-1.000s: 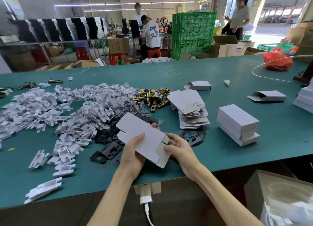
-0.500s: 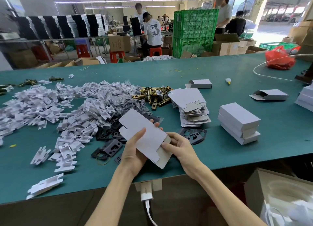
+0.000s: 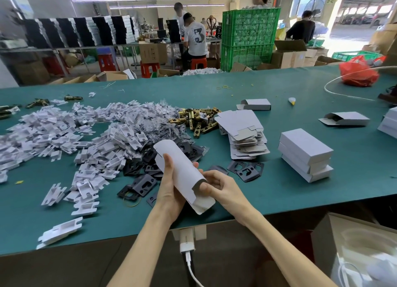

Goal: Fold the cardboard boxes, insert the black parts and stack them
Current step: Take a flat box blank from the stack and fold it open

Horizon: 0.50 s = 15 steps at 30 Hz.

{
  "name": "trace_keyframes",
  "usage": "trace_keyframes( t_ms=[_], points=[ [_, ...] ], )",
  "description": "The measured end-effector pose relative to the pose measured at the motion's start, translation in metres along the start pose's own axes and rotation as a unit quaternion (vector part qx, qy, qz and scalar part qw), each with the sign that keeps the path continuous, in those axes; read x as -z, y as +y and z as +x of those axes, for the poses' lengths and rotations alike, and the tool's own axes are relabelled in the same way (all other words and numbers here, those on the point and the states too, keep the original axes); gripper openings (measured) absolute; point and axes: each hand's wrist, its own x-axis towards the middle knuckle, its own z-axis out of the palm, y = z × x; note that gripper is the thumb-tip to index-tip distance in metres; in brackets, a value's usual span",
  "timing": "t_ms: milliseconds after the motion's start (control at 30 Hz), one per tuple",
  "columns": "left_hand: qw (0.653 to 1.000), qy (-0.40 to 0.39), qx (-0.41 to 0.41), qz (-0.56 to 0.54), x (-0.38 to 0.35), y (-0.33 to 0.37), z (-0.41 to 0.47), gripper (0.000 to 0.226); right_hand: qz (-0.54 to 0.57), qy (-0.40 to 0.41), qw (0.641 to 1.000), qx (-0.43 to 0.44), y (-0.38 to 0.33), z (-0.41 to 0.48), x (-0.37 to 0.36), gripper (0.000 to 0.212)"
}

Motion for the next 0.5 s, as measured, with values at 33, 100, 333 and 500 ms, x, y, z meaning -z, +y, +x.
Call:
trace_keyframes(
  t_ms=[33, 100, 333, 500],
  points=[
    [1.0, 0.004, -0.009, 0.006, 0.0, -0.001, 0.0, 0.092, -0.02, -0.004, 1.0, 0.001, 0.0, 0.0, -0.002, 0.095],
    [0.999, 0.006, -0.025, 0.038, -0.002, -0.003, -0.001, 0.094, -0.058, -0.012, 0.998, -0.004, 0.0, -0.001, -0.004, 0.104],
    [0.994, 0.014, -0.03, 0.102, -0.011, -0.004, -0.011, 0.121, -0.115, 0.004, 0.992, -0.054, -0.005, -0.004, -0.006, 0.071],
    [0.998, -0.045, 0.018, 0.043, -0.01, 0.004, -0.014, 0.083, -0.075, 0.049, 0.994, -0.058, -0.007, -0.001, -0.005, 0.033]
  ],
)
